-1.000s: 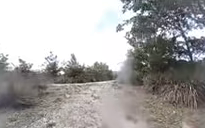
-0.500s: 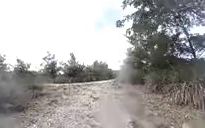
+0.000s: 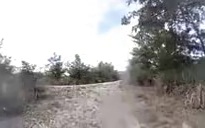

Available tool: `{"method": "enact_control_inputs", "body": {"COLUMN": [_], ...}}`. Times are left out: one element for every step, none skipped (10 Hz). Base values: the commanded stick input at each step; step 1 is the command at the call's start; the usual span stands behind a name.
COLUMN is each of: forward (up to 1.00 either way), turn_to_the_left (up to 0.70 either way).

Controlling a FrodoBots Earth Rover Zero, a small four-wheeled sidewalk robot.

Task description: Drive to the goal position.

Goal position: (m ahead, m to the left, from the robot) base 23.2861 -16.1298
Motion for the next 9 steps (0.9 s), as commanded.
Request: {"method": "enact_control_inputs", "body": {"forward": [0.45, 0.45, 0.45, 0.45, 0.45, 0.45, 0.45, 0.45, 0.45], "turn_to_the_left": [0.00, 0.00, 0.00, 0.00, 0.00, 0.00, 0.00, 0.00, 0.00]}}
